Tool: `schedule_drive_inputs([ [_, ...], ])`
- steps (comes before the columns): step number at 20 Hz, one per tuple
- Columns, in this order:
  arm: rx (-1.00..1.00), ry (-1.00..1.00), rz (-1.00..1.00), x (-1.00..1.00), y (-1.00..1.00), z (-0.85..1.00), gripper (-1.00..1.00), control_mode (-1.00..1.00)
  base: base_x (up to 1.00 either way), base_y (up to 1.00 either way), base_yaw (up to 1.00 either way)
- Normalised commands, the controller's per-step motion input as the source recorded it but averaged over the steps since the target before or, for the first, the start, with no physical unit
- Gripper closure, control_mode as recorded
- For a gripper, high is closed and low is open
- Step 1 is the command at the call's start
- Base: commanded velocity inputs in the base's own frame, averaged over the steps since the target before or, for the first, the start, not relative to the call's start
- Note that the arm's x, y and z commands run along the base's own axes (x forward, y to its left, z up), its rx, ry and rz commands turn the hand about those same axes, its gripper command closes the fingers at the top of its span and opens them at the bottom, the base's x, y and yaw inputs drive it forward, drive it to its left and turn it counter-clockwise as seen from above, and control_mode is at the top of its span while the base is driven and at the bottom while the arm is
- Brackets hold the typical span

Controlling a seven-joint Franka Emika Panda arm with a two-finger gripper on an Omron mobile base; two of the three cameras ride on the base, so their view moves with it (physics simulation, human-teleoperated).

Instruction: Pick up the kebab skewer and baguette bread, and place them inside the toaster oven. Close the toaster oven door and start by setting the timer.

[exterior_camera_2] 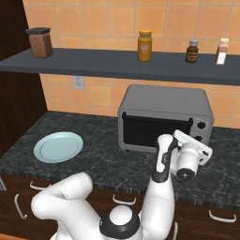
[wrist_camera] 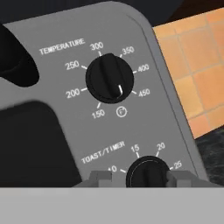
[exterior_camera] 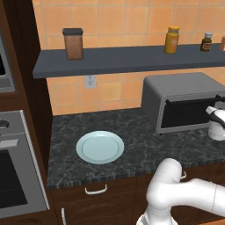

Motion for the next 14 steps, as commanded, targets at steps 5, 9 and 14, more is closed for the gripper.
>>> schedule_drive_inputs([
  [5, 0.16, -0.05, 0.01, 0.00, 0.00, 0.20, 1.00, -1.00, 0.00, 0.00, 0.00],
  [9, 0.18, -0.07, 0.00, 0.00, 0.06, 0.14, 1.00, -1.00, 0.00, 0.00, 0.00],
  [14, 0.16, -0.02, 0.00, 0.17, 0.10, 0.17, 1.00, -1.00, 0.00, 0.00, 0.00],
])
